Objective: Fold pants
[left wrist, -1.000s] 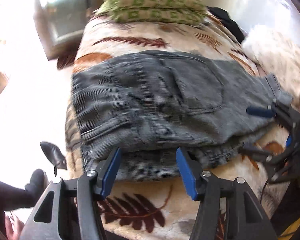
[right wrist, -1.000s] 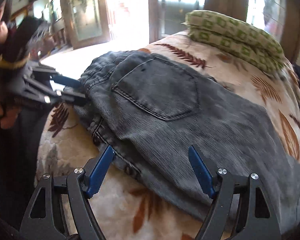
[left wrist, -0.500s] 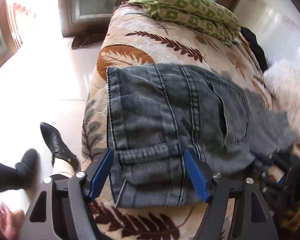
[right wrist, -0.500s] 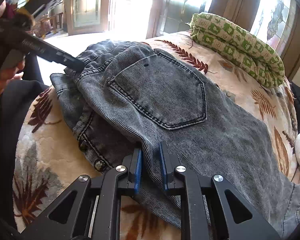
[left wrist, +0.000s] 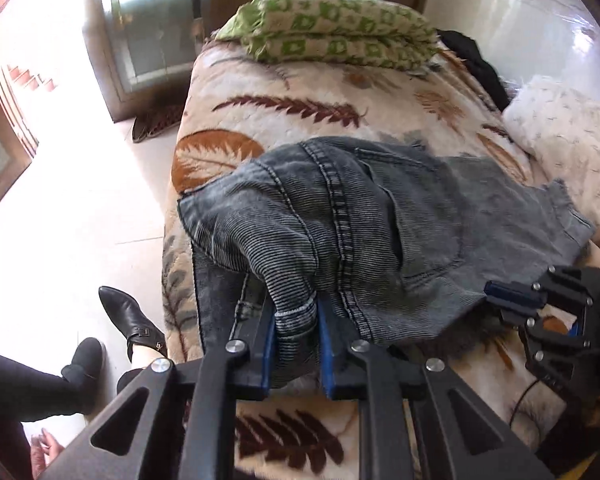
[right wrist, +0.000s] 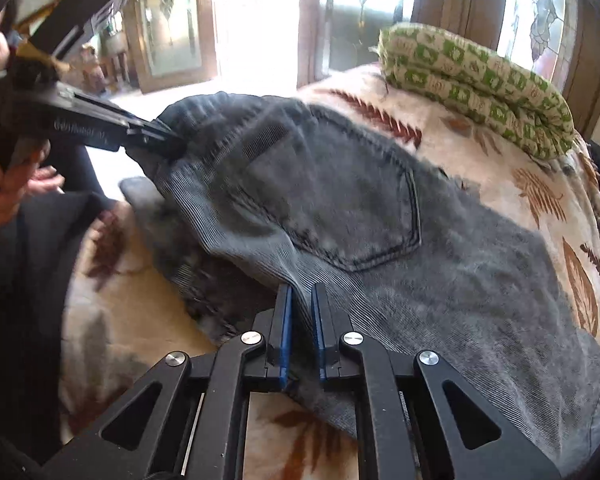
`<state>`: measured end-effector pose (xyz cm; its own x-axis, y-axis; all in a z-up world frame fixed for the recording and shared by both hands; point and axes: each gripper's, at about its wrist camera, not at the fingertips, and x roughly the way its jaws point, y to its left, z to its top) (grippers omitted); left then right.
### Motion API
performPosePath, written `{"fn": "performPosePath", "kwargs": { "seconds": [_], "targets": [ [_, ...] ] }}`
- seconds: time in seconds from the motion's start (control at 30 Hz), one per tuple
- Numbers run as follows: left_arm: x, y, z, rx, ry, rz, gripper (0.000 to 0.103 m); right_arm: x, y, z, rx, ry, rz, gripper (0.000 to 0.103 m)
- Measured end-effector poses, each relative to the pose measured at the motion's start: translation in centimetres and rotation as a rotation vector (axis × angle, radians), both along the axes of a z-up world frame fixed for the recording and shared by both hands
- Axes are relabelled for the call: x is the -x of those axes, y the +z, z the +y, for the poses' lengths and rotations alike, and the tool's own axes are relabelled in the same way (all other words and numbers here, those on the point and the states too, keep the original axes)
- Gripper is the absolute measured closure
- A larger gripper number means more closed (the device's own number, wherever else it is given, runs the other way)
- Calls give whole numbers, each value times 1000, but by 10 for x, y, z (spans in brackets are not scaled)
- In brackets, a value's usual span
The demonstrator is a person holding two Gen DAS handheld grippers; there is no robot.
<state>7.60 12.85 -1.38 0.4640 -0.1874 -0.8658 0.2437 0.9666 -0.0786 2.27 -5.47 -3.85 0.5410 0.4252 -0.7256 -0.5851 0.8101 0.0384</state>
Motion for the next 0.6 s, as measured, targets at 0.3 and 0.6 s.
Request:
{"fn": "performPosePath", "kwargs": {
  "seconds": [0.3, 0.6],
  "targets": [
    [11, -18, 2, -32, 7, 64, 83, 10, -5, 9, 7, 67, 45, 74],
    [12, -23, 6, -18, 2, 88, 83, -14, -31, 3, 51, 15, 73, 91]
  ]
}}
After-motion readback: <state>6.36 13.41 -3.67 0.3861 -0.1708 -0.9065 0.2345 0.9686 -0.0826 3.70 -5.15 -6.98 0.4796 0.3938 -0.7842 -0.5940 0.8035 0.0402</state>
